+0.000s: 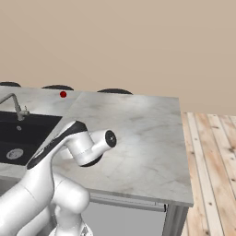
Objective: Pick the candle and candle from the dining table and place them in the open cabinet. Close the cabinet after placing the objects.
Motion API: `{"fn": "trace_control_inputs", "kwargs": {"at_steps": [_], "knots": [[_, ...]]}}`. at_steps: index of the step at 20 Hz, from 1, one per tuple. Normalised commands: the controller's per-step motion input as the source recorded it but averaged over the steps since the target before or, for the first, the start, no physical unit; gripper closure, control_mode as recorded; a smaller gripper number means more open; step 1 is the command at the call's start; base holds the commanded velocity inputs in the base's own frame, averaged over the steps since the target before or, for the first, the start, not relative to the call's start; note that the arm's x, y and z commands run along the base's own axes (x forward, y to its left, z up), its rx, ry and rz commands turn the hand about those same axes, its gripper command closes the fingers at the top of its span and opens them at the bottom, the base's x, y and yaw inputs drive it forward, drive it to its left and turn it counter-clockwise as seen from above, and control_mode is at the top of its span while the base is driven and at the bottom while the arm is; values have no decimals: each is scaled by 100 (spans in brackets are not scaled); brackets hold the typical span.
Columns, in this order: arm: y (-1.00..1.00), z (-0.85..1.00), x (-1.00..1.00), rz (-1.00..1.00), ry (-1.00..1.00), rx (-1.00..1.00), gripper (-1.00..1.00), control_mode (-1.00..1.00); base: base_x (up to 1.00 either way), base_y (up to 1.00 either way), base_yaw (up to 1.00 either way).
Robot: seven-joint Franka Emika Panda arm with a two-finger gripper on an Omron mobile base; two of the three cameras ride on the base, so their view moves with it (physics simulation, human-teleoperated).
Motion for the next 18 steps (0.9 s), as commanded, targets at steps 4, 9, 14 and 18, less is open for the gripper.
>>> {"fn": "trace_control_inputs", "kwargs": {"at_steps": [4, 9, 14, 18], "knots": [[1, -23, 21, 0, 0, 0, -100, -100, 0, 0, 0], [3, -23, 20, 0, 0, 0, -100, -100, 0, 0, 0], [5, -19, 22, 0, 0, 0, -100, -100, 0, 0, 0], [7, -17, 29, 0, 0, 0, -100, -100, 0, 0, 0]]}}
